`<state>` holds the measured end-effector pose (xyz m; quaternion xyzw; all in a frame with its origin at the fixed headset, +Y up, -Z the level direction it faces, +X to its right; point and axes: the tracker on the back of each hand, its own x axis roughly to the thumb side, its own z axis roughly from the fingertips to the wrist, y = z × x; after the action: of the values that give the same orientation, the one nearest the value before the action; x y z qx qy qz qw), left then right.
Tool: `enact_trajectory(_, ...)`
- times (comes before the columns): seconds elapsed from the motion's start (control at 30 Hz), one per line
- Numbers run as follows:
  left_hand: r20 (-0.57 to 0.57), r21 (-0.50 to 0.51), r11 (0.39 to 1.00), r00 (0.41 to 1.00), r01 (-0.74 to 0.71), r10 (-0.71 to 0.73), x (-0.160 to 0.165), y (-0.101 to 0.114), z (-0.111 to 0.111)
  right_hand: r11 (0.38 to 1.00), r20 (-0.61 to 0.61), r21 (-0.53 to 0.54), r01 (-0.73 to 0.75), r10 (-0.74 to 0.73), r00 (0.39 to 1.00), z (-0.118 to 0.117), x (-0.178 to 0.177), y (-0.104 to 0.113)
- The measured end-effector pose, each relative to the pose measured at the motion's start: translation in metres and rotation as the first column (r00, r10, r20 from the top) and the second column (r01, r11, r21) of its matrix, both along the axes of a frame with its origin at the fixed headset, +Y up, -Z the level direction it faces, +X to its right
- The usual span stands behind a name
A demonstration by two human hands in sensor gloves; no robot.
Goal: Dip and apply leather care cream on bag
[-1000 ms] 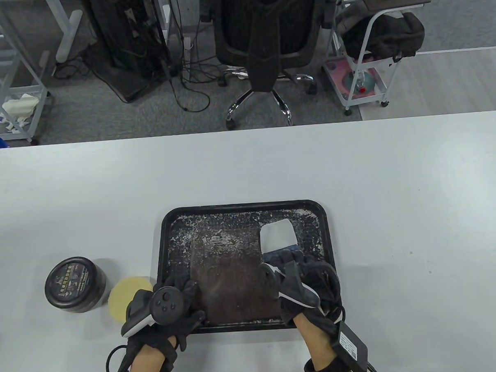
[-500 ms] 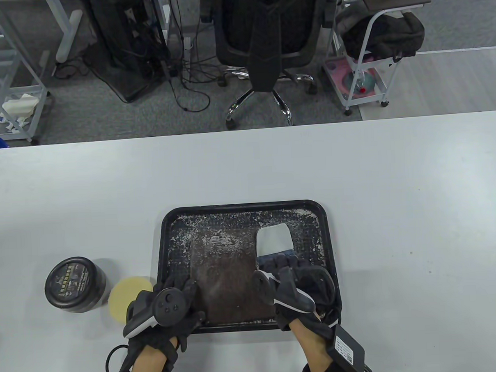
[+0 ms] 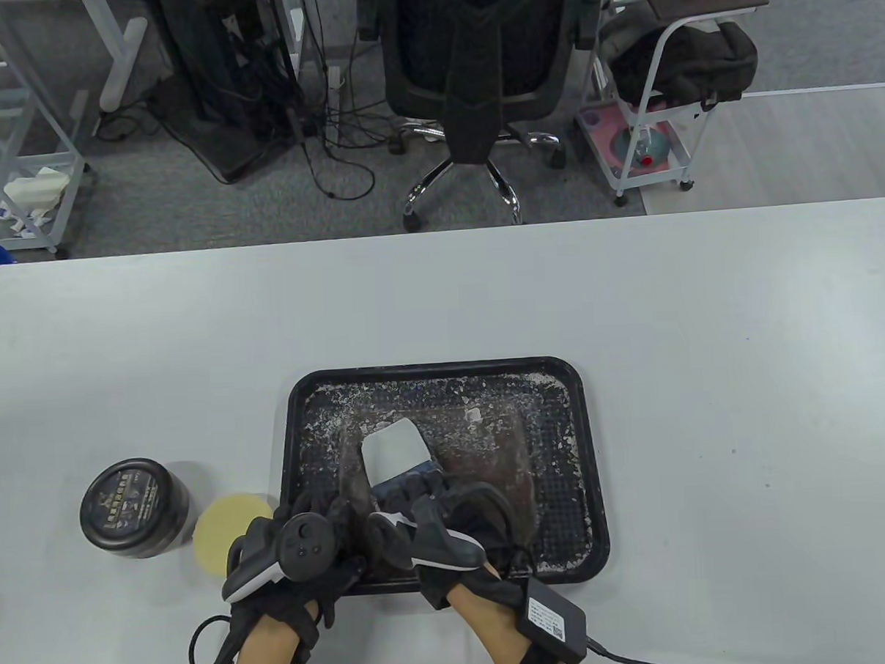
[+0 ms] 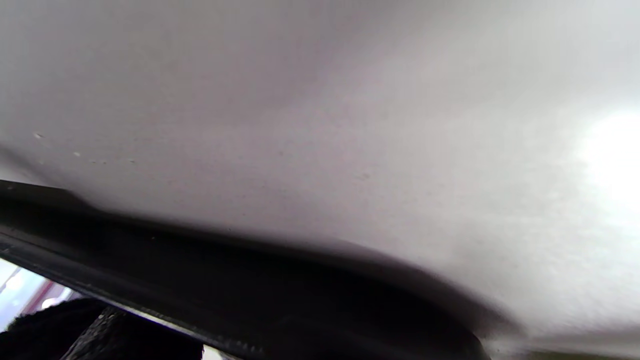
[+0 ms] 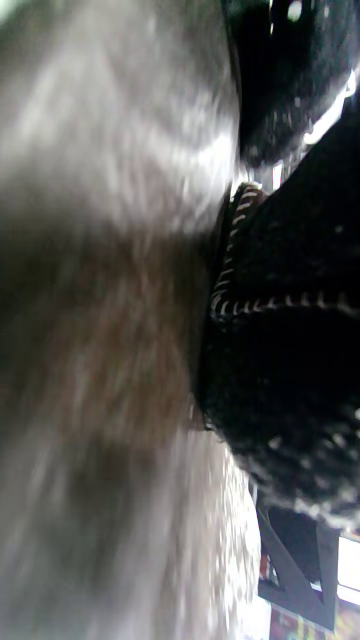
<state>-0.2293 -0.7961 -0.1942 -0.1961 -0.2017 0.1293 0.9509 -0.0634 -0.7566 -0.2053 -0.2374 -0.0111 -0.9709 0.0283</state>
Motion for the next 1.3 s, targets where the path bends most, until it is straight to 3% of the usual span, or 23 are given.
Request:
enact_trajectory(0.23, 0.004, 0.003, 1.000, 1.000, 0.016, -0.016, 0.002, 0.000, 0.000, 1.000, -0.091, 0.002, -0.012, 0.012, 0.996, 0.008, -0.028, -0.002)
enact_trajectory(0.6, -0.002, -0.014, 1.000, 1.000, 0.027, -0.027, 0.002, 0.000, -0.001, 1.000, -0.192, -0.005, 0.013, -0.014, 0.981, 0.019, -0.038, -0.002)
enact_trajectory(1.13, -0.014, -0.013, 0.999, 0.999, 0.031, -0.032, 0.002, 0.000, -0.001, 0.988, -0.004, -0.150, 0.041, -0.042, 0.999, 0.006, 0.038, 0.009)
enact_trajectory(1.3, -0.015, -0.015, 0.999, 0.999, 0.041, -0.041, 0.001, 0.000, -0.001, 0.989, 0.030, -0.151, -0.010, 0.015, 0.999, 0.007, 0.055, 0.011)
